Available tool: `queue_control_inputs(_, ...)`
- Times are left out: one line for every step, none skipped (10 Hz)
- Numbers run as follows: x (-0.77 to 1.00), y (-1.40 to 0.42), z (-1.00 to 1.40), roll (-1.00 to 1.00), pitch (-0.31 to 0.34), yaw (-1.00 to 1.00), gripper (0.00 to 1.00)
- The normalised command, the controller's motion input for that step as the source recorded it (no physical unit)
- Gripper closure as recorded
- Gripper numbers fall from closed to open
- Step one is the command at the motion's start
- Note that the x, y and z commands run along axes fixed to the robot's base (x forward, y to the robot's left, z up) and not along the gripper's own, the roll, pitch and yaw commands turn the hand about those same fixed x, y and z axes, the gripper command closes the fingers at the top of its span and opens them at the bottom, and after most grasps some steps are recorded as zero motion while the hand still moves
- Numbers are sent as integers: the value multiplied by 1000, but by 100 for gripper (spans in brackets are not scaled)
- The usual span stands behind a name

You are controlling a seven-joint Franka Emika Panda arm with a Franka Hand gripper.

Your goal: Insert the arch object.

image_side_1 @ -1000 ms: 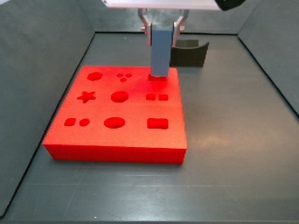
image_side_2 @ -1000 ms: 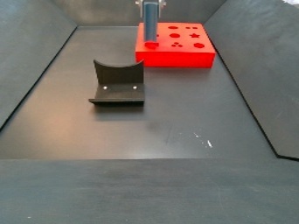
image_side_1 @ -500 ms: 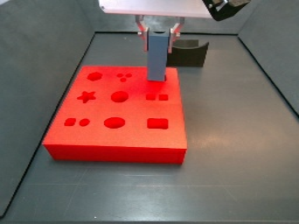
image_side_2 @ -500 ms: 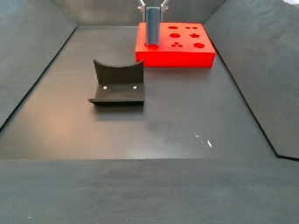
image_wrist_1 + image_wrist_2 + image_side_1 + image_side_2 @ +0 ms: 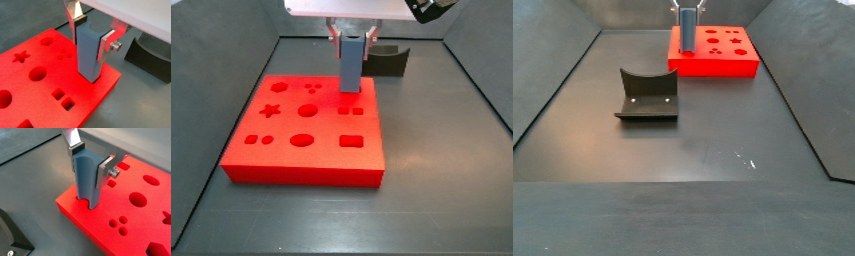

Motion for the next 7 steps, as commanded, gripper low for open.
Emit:
queue_control_inputs(0, 0, -294, 31, -46, 94, 100)
queue_control_inputs(0, 0, -277, 24, -30, 60, 100)
queue_control_inputs(209, 0, -234, 34, -3, 183, 100)
queue_control_inputs(149, 0, -251, 21, -21, 209, 100)
queue_control_inputs(114, 0, -231, 14, -23, 203, 100)
queue_control_inputs(0, 0, -174, 0, -26, 51, 100)
queue_control_inputs(0, 0, 0, -1, -17, 3, 100)
